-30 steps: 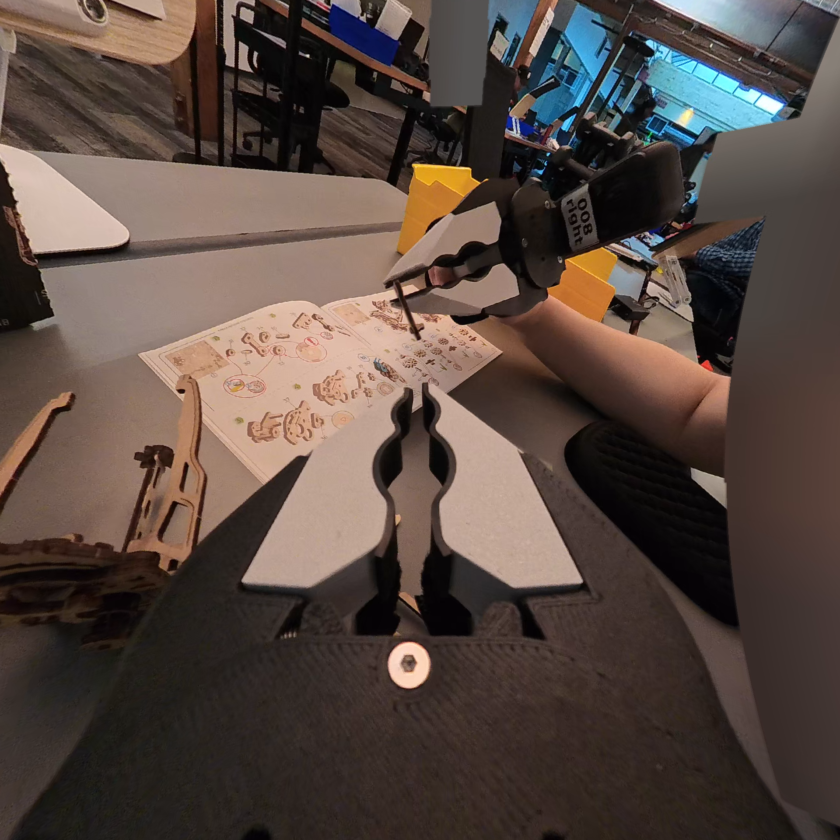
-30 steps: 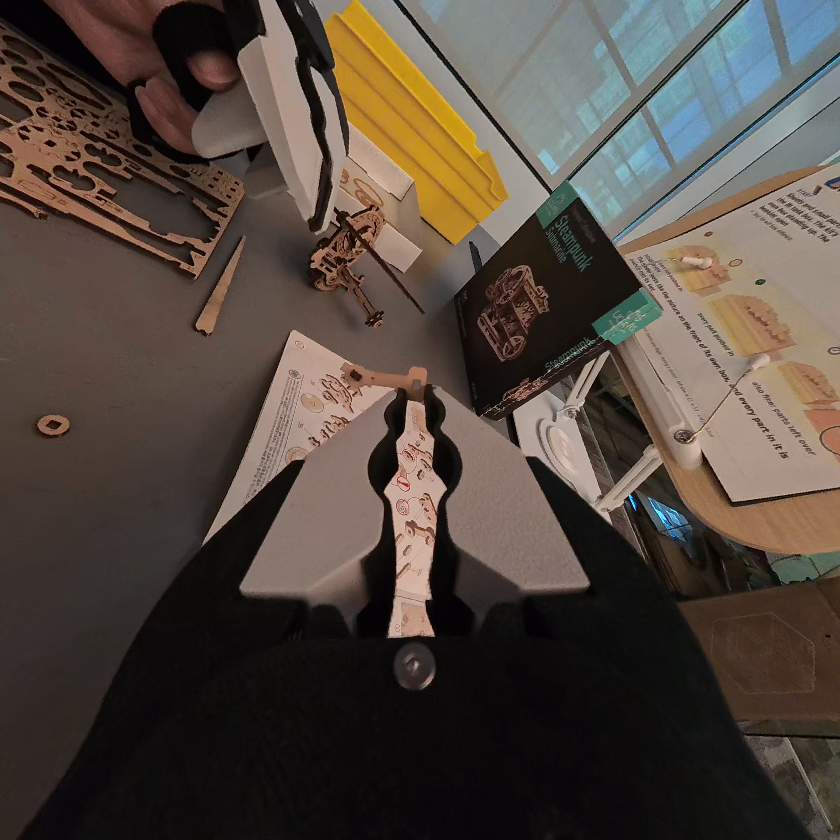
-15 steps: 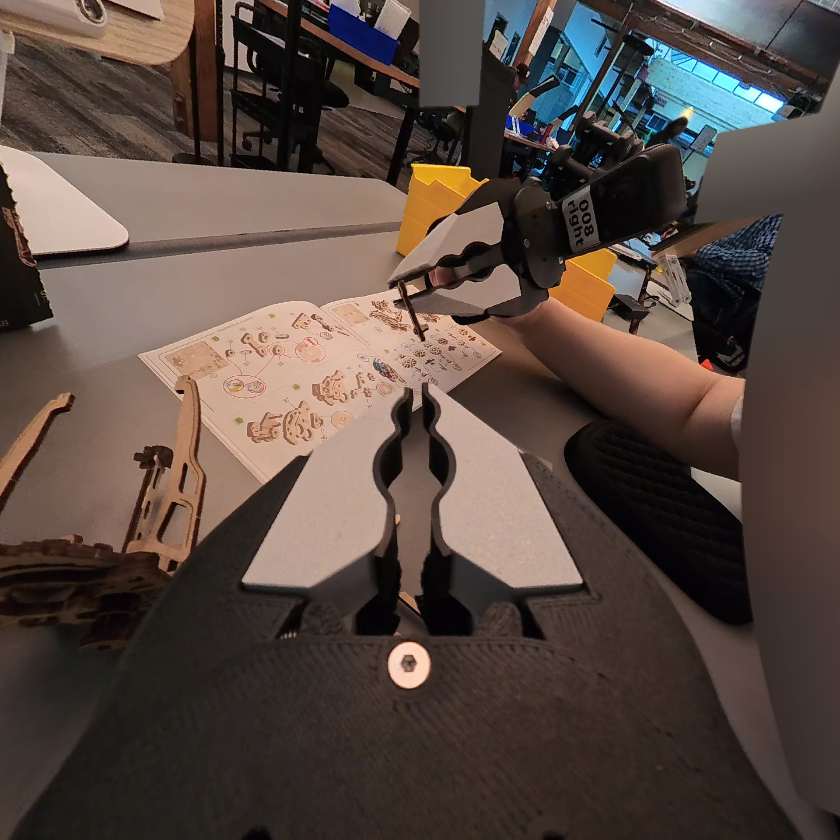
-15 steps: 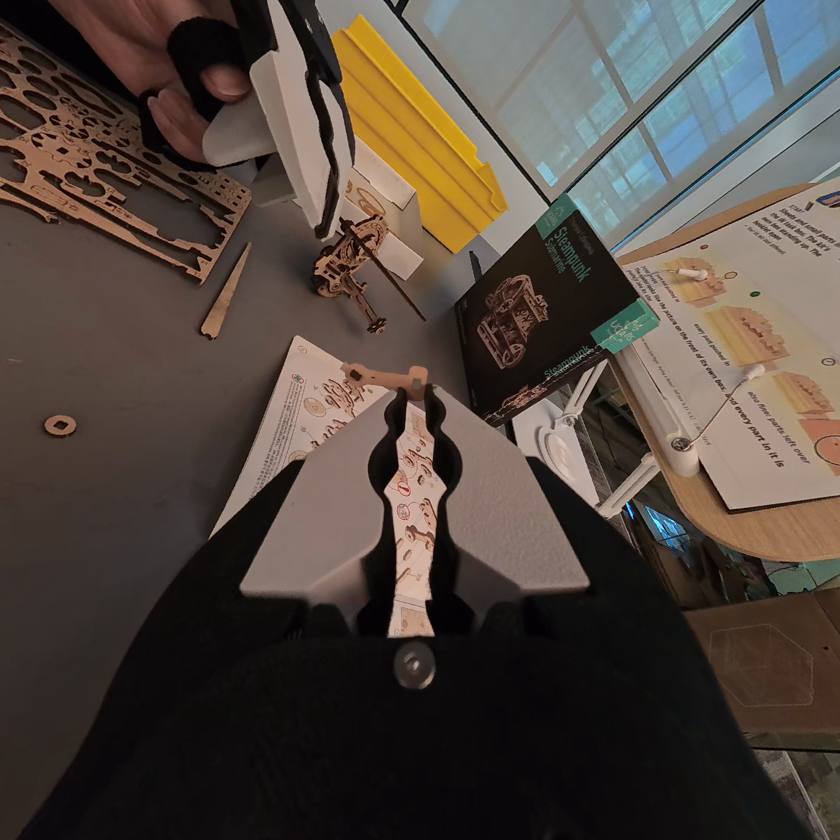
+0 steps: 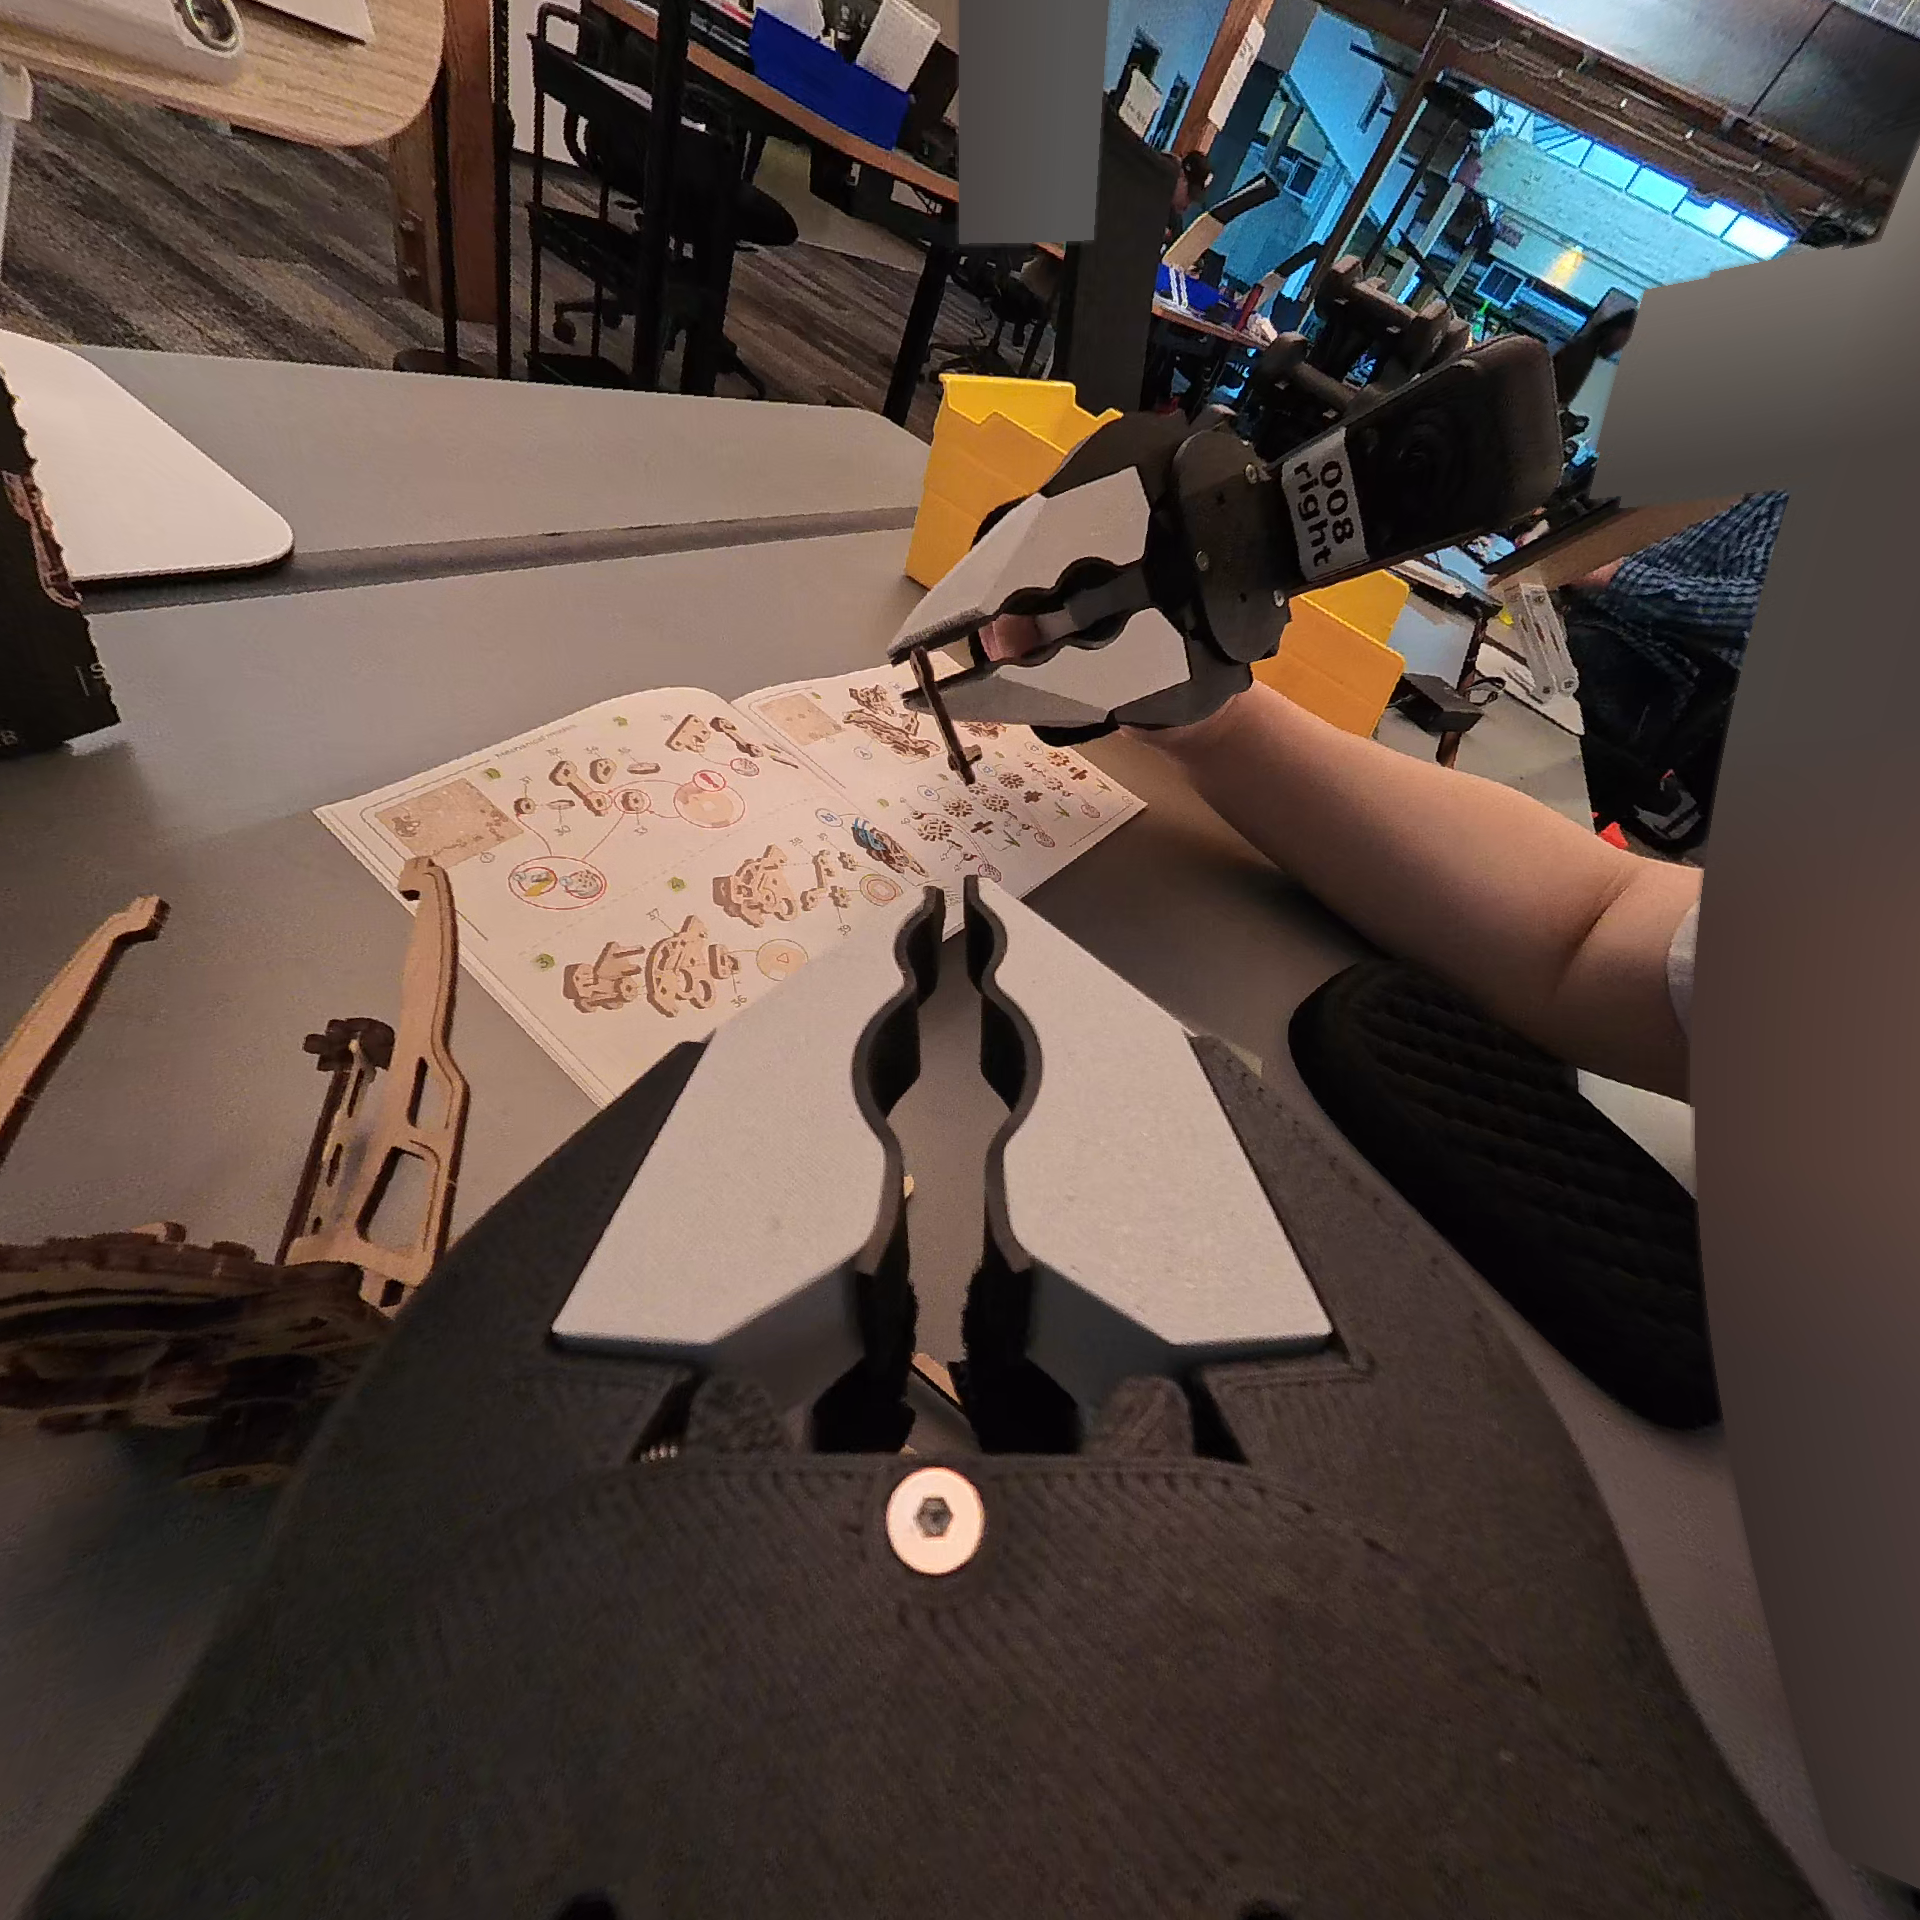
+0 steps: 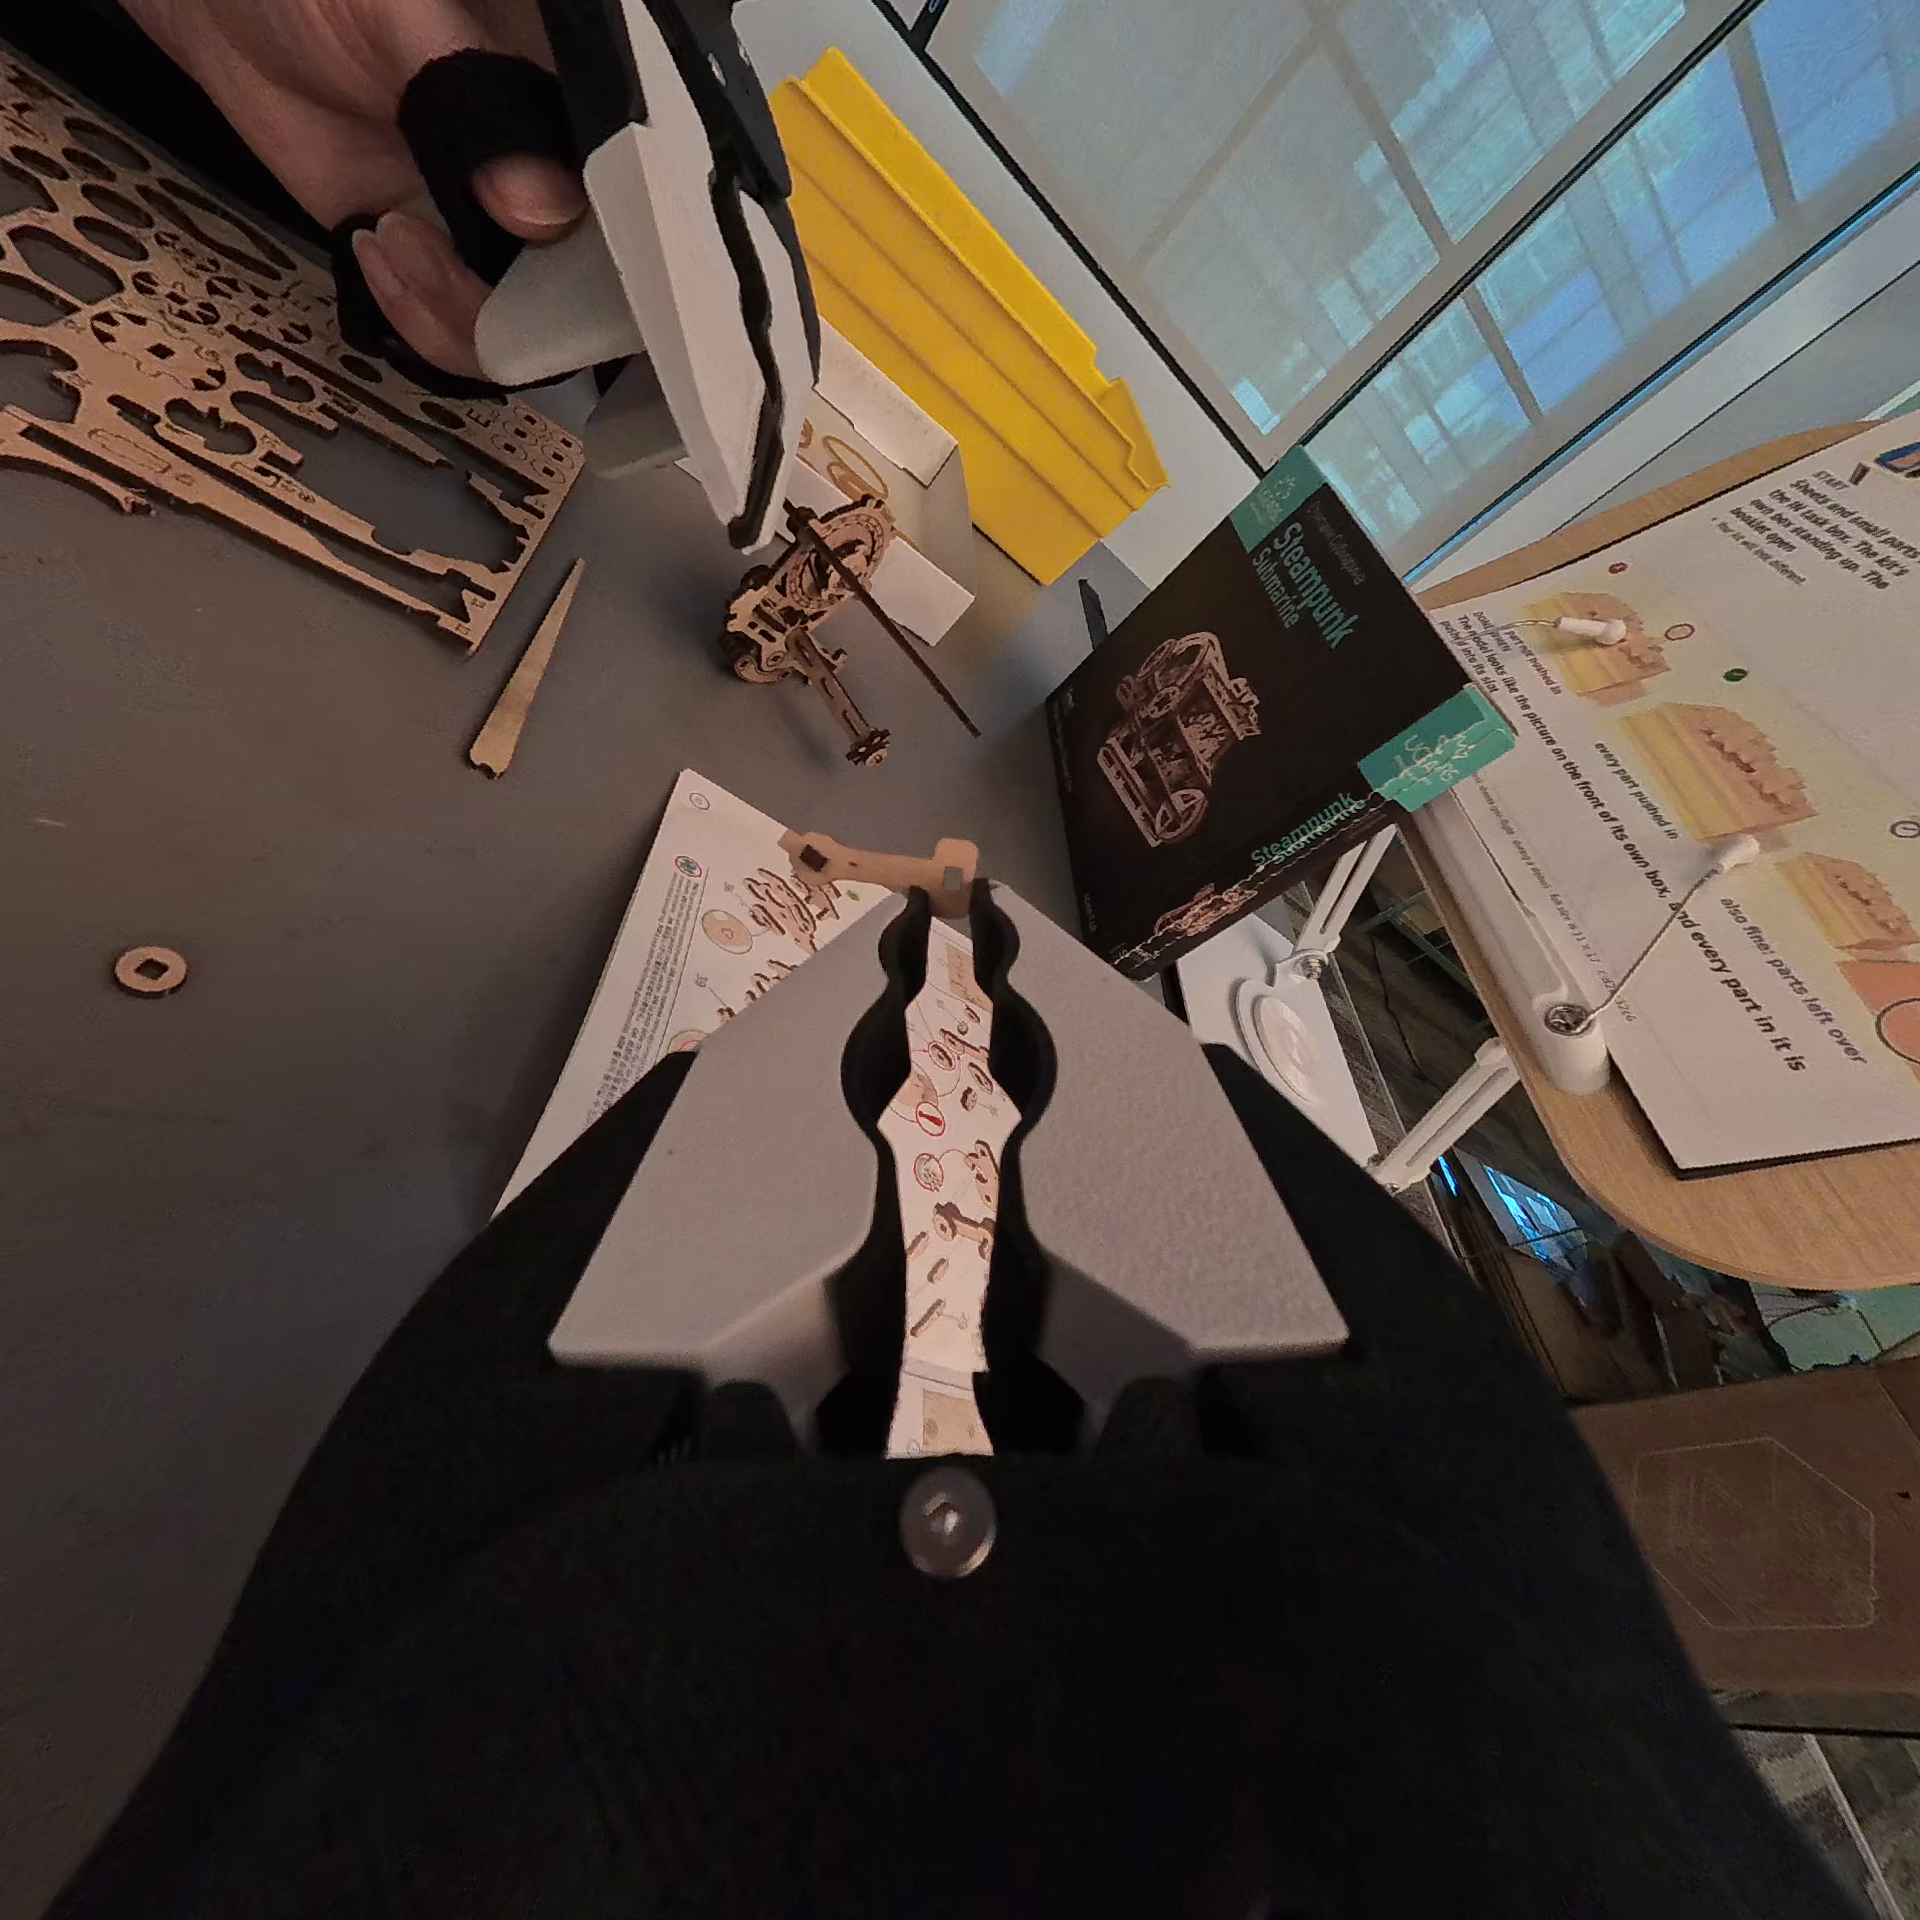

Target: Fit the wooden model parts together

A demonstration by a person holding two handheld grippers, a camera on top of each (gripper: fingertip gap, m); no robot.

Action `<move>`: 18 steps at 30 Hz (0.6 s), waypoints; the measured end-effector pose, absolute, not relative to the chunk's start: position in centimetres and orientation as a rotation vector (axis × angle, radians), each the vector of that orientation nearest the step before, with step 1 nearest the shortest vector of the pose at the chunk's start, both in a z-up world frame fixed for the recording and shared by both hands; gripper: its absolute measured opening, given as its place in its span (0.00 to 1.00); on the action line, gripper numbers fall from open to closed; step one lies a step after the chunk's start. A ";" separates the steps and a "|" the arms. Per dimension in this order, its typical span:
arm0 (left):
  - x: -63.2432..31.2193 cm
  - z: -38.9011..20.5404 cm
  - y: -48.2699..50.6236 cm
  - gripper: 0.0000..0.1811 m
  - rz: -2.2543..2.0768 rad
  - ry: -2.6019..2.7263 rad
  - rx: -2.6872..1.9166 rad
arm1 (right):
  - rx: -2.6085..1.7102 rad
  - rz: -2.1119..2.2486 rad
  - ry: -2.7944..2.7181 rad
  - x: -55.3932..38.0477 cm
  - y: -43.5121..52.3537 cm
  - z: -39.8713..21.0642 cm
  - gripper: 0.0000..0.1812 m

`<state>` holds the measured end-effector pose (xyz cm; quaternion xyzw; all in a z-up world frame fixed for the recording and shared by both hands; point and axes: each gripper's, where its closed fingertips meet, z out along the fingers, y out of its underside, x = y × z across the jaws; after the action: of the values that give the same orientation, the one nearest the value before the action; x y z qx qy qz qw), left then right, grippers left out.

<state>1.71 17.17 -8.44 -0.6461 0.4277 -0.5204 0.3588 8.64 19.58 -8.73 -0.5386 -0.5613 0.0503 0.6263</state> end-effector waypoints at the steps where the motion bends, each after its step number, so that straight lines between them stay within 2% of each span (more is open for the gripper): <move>1: 1.7 -8.4 17.2 0.01 -1.344 1.102 -1.667 | -1.236 0.115 -1.288 8.6 19.6 -8.8 0.04; 9: 1.7 -8.5 17.1 0.01 -1.342 1.105 -1.666 | -1.208 0.121 -1.277 8.5 19.4 -8.3 0.04; 18: 1.7 -8.5 17.1 0.01 -1.342 1.107 -1.667 | -1.048 0.258 -1.116 8.3 17.6 -2.6 0.03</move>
<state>1.69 17.12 -8.45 -0.6460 0.4291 -0.5202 0.3578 8.25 17.56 -2.56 -0.4728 -0.5038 0.1166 0.7135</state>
